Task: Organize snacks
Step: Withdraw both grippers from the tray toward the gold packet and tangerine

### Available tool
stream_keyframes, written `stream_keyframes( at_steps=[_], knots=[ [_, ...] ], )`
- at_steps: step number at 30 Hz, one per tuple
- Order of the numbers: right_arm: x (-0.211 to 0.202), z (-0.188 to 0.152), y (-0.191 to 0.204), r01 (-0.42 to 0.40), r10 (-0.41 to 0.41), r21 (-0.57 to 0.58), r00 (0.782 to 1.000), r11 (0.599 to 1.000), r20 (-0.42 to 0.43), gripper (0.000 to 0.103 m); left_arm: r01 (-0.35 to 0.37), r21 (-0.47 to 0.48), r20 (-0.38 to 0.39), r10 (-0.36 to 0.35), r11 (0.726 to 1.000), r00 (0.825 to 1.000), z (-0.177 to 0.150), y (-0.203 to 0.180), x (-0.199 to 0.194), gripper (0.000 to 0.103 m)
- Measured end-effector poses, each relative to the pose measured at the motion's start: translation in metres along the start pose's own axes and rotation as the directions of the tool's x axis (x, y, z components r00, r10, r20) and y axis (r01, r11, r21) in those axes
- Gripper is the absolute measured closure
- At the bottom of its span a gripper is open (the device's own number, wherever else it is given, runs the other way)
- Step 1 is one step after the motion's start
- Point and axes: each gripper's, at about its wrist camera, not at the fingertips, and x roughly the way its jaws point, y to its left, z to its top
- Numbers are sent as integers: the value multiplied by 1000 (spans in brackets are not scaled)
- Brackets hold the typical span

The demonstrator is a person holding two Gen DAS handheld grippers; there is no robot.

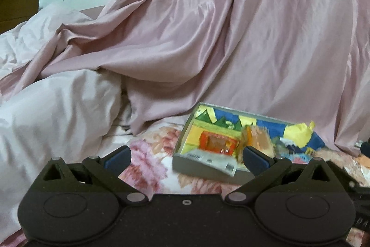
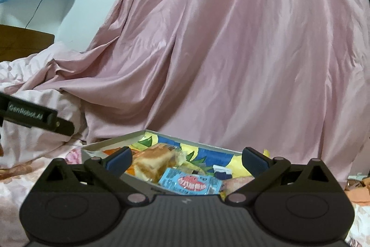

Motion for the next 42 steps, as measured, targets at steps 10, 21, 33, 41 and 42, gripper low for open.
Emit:
stream_keyframes(
  at_steps=[10,21,33,41,42],
  knots=[
    [-39,-11,24,-54,55,7,994,999,-89,0,15,60,-54,-12,998,998,-29,25,-41,1],
    [-59,-28,41,-120,142,99,957,988,-252,0,-15,100,-151,30,995,988,-65,48,-70,1],
    [-51,-46,51,-143,167,94,921,985,-353,0,17,167,-292,33,986,956,-87,42,-54,1],
    [-39,-54,60,-171,179,57,906,984,-384,0,40,164,-348,20,986,937,-94,40,-39,1],
    [-38,-54,61,-174,180,51,905,983,-385,0,41,161,-354,19,986,935,-94,40,-38,1]
  ],
)
